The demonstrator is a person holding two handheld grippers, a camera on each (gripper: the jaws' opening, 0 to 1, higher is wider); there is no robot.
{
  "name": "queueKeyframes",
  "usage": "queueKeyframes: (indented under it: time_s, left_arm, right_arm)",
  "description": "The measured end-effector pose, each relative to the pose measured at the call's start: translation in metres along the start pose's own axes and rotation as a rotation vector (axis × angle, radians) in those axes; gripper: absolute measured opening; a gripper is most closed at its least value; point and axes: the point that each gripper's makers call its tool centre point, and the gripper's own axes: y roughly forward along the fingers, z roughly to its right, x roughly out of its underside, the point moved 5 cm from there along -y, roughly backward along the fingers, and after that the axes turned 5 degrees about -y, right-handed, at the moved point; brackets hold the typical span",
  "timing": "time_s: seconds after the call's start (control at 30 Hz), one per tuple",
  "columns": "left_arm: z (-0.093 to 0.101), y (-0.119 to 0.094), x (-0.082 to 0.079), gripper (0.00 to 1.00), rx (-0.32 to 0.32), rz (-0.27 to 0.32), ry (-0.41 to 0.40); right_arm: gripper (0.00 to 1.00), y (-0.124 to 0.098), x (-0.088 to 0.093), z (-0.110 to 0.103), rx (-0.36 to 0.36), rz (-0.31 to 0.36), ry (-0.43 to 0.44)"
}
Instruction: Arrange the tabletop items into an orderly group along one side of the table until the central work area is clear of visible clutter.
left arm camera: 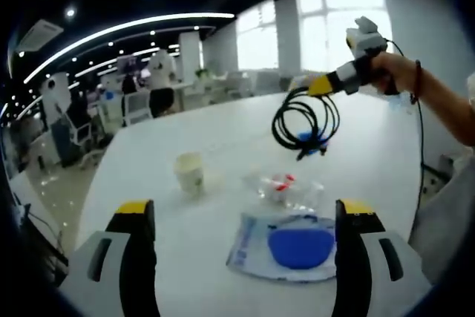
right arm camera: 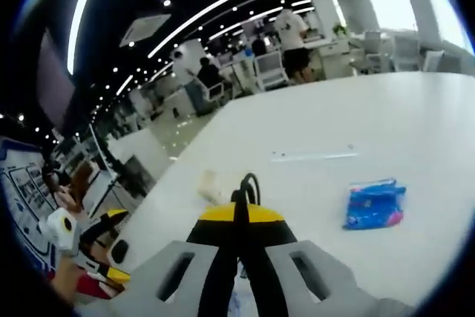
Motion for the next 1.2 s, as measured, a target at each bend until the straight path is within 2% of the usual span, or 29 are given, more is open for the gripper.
queueKeyframes:
  time_s: [0.43,0.77,1.03,1.2]
  left_arm:
    - [0.001,-0.001,0.002,0.98,0.002,-0.009,-0.001]
    - [0.001,0.000,0.002,0.98,0.000,-0.011,0.007]
    - [-0.001,0.000,0.003,0.98,-0.008,-0.013,0.001]
    - [-0.001,0.001,0.004,0.98,-0.004,-0.017,0.001]
  right_arm:
    - [0.01,-0.013,0.026,0.022,0.044,-0.037,0.046]
    - [0.01,-0.012,0.052,0.037,0.050,-0.105,0.094]
    - [0.01,-0.010,0.069,0.044,0.041,-0.135,0.135]
    - [0.01,-0.007,0.082,0.058,0.098,-0.165,0.113]
